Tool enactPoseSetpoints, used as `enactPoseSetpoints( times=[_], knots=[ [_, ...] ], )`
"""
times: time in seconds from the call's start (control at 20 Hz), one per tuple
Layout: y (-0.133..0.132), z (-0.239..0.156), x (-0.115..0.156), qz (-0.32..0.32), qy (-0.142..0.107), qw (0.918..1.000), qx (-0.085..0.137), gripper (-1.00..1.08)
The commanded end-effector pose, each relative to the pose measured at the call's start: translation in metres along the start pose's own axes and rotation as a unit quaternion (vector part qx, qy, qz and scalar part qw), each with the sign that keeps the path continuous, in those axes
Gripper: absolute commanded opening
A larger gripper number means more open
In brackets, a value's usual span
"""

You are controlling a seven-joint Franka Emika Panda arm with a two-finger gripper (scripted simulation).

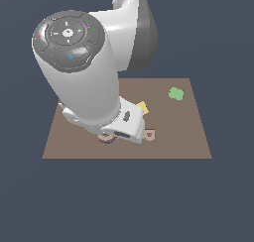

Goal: Insert a designated object into the corresponding slot on a board.

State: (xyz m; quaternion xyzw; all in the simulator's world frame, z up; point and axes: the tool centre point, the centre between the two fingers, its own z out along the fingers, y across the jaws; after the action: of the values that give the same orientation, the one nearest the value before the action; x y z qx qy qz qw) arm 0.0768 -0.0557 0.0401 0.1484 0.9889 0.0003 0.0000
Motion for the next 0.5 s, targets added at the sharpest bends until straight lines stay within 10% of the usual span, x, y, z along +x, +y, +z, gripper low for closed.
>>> enactPoseSetpoints(
  times=[0.0,0.3,0.35,0.45],
  knots=[
    [0.0001,0.0004,0.0000,0.000,0.000,1.0000,0.000,-1.00],
    [0.0005,0.0098,-0.0006,-0.002,0.000,1.0000,0.000,-1.00],
    [0.0005,0.0098,-0.0006,-0.002,0.000,1.0000,0.000,1.00],
    [0.0005,0.0098,-0.0006,-0.002,0.000,1.0000,0.000,1.00]
  ],
)
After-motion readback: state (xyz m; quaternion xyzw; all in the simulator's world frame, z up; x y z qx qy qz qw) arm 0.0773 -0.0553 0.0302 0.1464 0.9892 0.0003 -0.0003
